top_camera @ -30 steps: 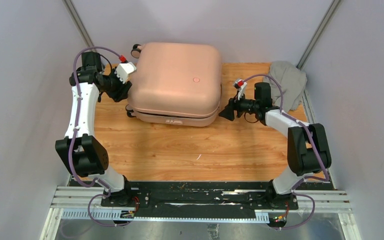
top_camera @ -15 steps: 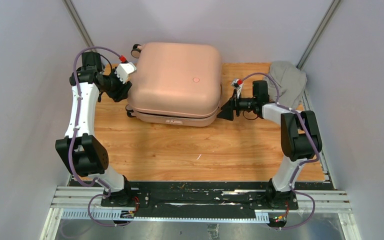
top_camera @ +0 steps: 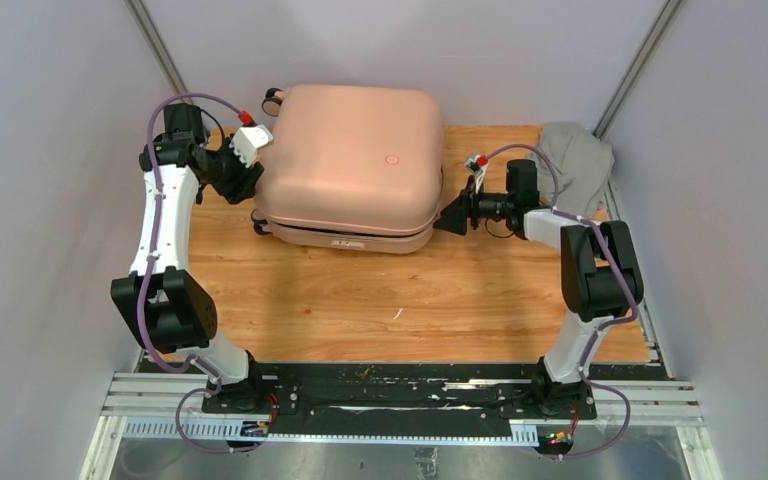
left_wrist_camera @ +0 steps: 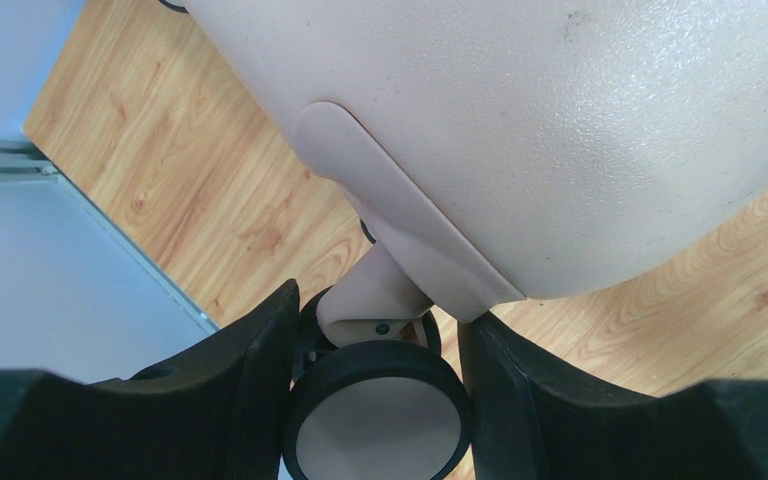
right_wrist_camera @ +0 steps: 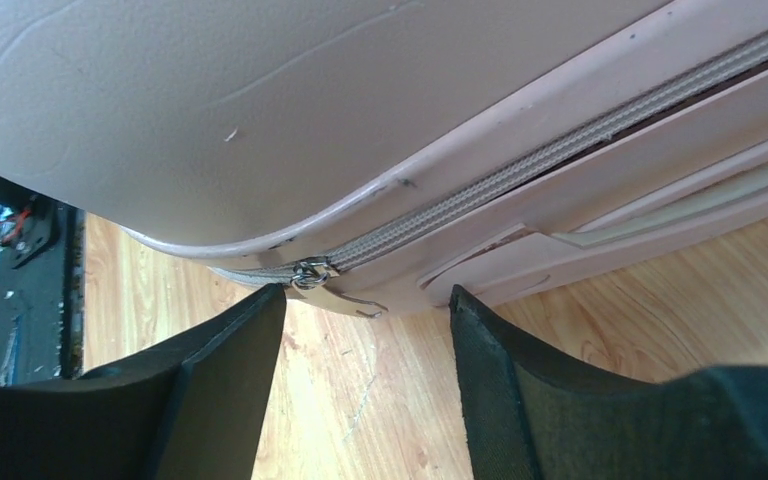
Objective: Pack the luggage
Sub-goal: Zip the luggage at the corner of the board.
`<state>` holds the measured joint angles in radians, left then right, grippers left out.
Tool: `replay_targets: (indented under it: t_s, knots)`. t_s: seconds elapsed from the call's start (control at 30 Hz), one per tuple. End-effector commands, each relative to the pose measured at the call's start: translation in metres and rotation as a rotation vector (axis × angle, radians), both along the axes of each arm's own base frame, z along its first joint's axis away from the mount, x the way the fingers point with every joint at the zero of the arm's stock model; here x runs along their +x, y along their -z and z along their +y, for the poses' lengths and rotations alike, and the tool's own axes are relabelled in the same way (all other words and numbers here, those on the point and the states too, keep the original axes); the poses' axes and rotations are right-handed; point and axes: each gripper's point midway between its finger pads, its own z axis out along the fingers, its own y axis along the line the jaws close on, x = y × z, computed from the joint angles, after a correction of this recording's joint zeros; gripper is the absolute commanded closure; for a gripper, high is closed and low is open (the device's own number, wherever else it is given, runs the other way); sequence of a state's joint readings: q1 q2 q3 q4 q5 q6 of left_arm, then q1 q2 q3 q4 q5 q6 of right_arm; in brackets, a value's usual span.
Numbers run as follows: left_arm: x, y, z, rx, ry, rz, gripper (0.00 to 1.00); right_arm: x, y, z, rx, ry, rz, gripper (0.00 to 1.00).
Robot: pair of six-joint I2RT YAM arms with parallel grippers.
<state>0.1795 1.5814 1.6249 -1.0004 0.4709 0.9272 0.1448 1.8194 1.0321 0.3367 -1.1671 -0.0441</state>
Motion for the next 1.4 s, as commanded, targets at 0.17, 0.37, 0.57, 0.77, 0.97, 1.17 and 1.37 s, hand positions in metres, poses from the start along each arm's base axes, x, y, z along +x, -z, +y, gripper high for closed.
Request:
replay_targets:
  t_s: [0.17,0.37,0.57,0.77,0.97,1.17,1.37]
  knots:
    - [0.010,-0.026,0.004,0.003,-0.039,-0.083,1.00,-0.019,-0.006,0.029,-0.015,-0.004,-0.036,0.61]
    - [0.008,-0.024,0.004,0.012,-0.033,-0.080,1.00,-0.024,-0.008,0.035,-0.016,-0.003,-0.040,0.61]
    - [0.008,-0.030,0.002,0.003,-0.035,-0.093,1.00,-0.017,-0.004,0.036,-0.019,0.022,-0.025,0.69]
    - [0.005,-0.052,-0.005,-0.039,-0.041,-0.136,1.00,-0.013,-0.007,0.027,-0.052,0.089,-0.067,1.00]
    - [0.006,-0.058,-0.008,-0.066,-0.053,-0.141,1.00,-0.022,-0.013,0.022,-0.063,0.109,-0.103,1.00]
    - [0.005,-0.060,-0.009,-0.079,-0.057,-0.141,1.00,-0.037,-0.004,0.020,-0.077,0.102,-0.070,1.00]
    - [0.001,-0.061,-0.012,-0.091,-0.062,-0.139,1.00,-0.057,-0.003,0.027,-0.076,0.072,-0.075,1.00]
